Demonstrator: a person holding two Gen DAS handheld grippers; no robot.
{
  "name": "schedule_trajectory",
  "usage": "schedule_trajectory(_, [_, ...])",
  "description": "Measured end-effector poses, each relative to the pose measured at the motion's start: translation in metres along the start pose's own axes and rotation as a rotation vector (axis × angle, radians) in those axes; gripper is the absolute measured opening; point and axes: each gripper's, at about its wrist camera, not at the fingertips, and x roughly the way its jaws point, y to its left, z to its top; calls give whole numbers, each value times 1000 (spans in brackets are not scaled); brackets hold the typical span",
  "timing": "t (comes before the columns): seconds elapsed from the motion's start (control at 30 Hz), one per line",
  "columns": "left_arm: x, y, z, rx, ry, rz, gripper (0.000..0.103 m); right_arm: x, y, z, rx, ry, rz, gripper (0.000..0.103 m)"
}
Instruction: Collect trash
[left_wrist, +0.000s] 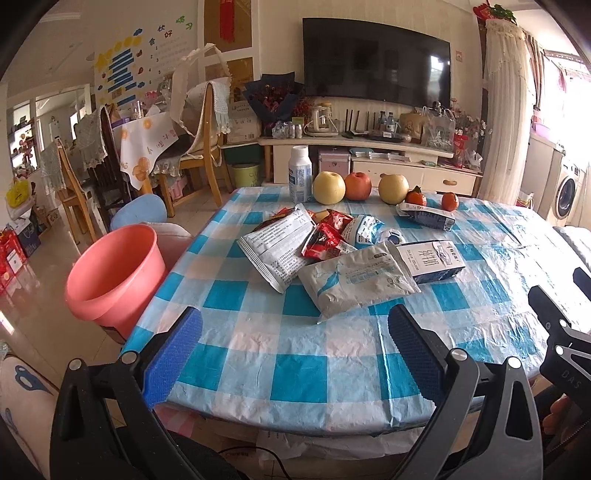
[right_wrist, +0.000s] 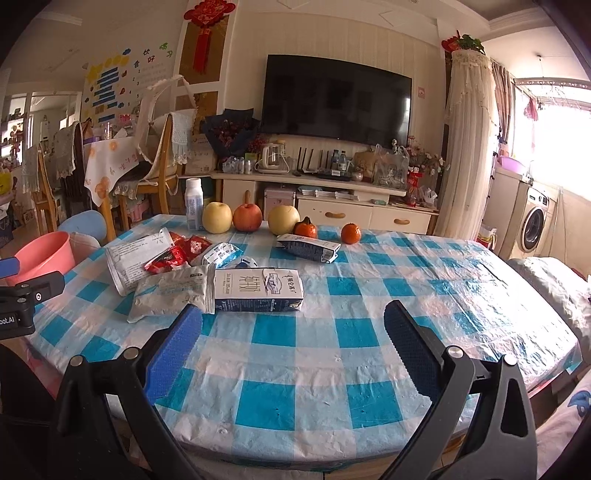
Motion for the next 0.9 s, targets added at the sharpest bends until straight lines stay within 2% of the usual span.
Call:
schedule_trajectory(0.27, [-9,-3,0,17,-37,29,99,-10,3,0,-13,-27,48,100])
schedule_trajectory(0.67, [-9,-5,-1,29,-40,30,99,-19,13,2,-74,-56,50,100])
schedule_trajectory(0.9, [-7,-6,-1,31,-39,28,99,-18,13,2,-64,-55,63,100])
